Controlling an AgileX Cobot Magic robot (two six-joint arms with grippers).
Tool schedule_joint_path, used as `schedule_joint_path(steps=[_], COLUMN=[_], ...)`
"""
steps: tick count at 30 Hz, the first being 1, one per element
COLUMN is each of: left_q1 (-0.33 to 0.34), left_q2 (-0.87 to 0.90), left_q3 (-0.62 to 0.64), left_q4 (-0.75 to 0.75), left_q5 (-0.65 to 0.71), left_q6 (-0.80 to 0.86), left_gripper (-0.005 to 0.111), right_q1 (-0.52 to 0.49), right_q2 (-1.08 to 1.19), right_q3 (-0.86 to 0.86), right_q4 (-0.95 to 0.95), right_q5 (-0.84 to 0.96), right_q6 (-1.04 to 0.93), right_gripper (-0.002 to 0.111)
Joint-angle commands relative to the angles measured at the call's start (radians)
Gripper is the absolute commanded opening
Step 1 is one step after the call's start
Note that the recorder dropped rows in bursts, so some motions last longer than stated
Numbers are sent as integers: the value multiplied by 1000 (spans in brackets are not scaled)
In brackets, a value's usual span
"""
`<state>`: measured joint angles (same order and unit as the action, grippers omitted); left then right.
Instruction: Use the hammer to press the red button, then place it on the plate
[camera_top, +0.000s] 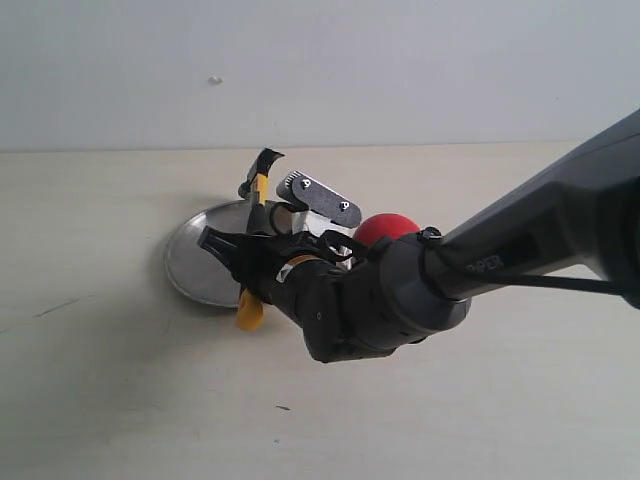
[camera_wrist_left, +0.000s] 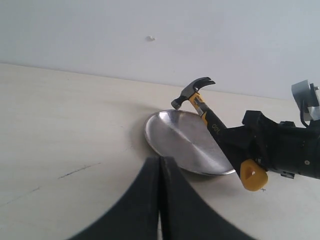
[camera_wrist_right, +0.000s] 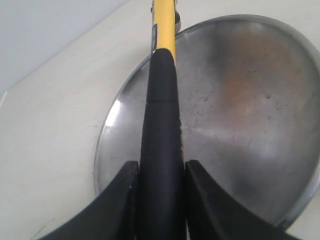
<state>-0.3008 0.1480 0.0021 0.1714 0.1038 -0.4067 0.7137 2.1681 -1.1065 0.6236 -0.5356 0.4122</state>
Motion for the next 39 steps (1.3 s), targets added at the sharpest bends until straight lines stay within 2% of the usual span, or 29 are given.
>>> schedule_joint_path(steps=[1,2,7,11,14,16,17,18,19,21,22,23,25,26,30,36,39], left_q1=[2,2,2,2,2,2,2,2,2,2,2,2,2,2,2,2,2], left_q2=[-7,-7,-7,-7,-7,-7,-7,-7,-7,-7,-7,-7,-7,-7,-7,-7,-7], left_q3=[-2,-2,-2,-2,-2,-2,-2,-2,-2,-2,-2,-2,-2,-2,-2,-2,-2], left_q4=[-4,-4,-4,-4,-4,-4,-4,-4,-4,-4,-4,-4,-4,-4,-4,-4,-4], left_q5=[-8,-8,-8,-8,-8,-8,-8,-8,-8,-8,-8,-8,-8,-8,-8,-8,-8], left_q6=[-6,-6,-6,-6,-6,-6,-6,-6,-6,-6,-6,-6,-6,-6,-6,-6,-6], left_gripper=[0,0,0,0,0,0,0,0,0,0,0,0,0,0,0,0,0], right_q1=[-1,-1,-1,-1,-1,-1,-1,-1,-1,-1,-1,-1,1,1,1,1,1], right_q2=[-8,-8,-8,-17,-50,-107,-158,-197,-254,-326,-364,-431,-500,-550,-710,-969,-1092], right_q3=[-8,-8,-8,-8,-8,-6,-6,-6,-6,-6,-6,0,23,52,179,421,517], right_q4=[-1,-1,-1,25,115,248,343,421,555,742,846,1003,1099,1120,1121,1121,1121], right_q5=[9,9,9,24,39,58,76,78,78,65,44,-8,-49,-57,26,192,196], right_q6=[-13,-13,-13,-51,-180,-355,-504,-607,-836,-1101,-1275,-1485,-1677,-1725,-1853,-1858,-1858], right_gripper=[23,29,43,45,45,45,45,44,42,35,30,18,4,0,0,0,0])
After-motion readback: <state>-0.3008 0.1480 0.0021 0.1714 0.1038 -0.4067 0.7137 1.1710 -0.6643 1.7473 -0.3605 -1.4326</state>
